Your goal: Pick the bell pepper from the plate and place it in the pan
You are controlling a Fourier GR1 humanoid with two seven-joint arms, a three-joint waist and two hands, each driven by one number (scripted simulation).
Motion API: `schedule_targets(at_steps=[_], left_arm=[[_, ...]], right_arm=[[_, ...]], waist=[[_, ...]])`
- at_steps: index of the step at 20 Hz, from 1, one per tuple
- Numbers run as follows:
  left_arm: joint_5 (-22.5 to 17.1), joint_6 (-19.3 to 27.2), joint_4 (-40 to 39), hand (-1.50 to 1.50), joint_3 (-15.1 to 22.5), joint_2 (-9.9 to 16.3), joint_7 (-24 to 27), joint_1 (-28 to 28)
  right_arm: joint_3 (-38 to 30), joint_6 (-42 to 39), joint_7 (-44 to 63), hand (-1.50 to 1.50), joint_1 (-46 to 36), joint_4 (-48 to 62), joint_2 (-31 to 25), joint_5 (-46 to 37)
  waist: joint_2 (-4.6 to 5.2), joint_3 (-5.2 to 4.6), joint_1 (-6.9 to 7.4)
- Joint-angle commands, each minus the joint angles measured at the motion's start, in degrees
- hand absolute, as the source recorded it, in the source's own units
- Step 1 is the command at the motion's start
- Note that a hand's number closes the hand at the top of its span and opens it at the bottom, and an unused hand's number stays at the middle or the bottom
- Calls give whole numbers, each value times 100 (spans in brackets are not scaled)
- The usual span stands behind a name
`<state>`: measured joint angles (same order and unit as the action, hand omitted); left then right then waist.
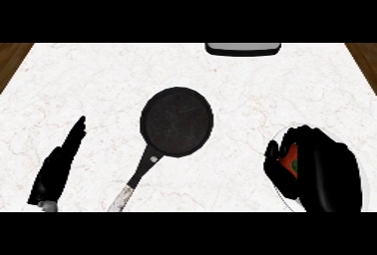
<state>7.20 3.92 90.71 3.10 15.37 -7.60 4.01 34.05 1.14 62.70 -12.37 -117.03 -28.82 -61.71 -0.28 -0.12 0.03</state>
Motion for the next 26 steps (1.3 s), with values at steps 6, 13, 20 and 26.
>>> schedule_targets(at_steps=[6, 13, 20, 26], left_arm=[[194, 29, -136, 0, 44, -151, 221, -20], [139, -106, -65, 0, 9, -157, -55, -261], [199, -190, 277, 0, 237, -253, -421, -276], [277, -135, 63, 0, 177, -285, -155, -371]], right_arm=[[-562, -313, -10, 150, -1942, 1479, 1940, -29], [-1109, 859, -655, 150, -2894, 3934, 2855, 274], [-889, 2212, -1202, 150, -3647, 6329, 2877, 1306], [-893, 1630, -1995, 150, -4455, 7907, 2881, 2079]], waist=[[44, 9, 93], [67, 12, 138], [119, 17, 361], [144, 14, 436]])
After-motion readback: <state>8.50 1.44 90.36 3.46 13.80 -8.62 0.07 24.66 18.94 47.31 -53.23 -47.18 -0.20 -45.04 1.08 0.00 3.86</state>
